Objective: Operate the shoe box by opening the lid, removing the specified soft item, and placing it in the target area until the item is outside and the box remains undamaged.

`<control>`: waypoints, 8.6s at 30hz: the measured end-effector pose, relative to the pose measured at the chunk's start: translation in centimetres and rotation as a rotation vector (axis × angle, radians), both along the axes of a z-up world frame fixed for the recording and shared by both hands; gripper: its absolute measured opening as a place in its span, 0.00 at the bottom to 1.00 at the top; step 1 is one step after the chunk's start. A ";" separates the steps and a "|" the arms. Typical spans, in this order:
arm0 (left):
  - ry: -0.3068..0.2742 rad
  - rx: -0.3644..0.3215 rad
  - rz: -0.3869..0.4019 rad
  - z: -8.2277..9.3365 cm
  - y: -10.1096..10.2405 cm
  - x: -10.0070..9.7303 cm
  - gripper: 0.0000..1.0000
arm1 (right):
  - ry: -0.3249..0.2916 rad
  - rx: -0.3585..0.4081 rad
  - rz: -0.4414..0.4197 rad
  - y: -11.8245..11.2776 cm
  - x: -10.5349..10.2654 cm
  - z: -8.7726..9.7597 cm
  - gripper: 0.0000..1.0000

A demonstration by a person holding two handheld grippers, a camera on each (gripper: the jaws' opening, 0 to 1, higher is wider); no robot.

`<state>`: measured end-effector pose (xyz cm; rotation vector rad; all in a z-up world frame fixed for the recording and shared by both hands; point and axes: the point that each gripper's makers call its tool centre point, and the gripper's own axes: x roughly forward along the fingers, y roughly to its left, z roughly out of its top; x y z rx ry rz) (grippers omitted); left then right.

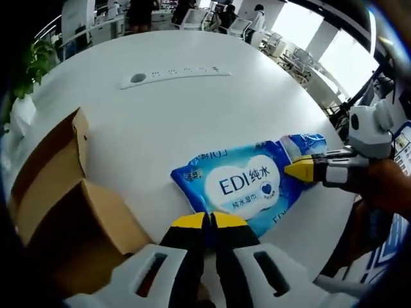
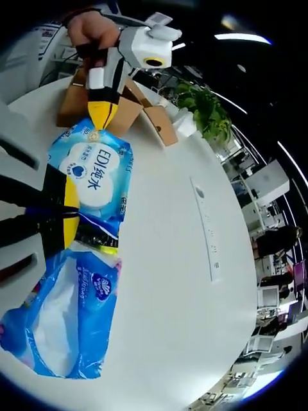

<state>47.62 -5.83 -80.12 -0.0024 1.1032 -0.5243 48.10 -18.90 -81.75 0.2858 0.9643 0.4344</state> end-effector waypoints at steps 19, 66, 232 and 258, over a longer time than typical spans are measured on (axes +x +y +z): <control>-0.015 -0.029 0.010 1.2 0.7 -0.4 0.06 | -0.001 -0.009 -0.032 -0.6 -1.1 0.9 0.00; -0.128 -0.164 -0.018 6.7 5.2 -2.1 0.19 | -0.058 0.048 -0.077 2.4 -3.8 5.5 0.12; -0.287 -0.294 0.134 7.4 34.2 -15.1 0.51 | 0.016 -0.353 0.914 26.7 -7.1 4.0 0.43; -0.283 -0.317 0.121 7.0 34.5 -15.0 0.51 | -0.032 -0.532 1.176 27.1 -7.6 2.9 0.43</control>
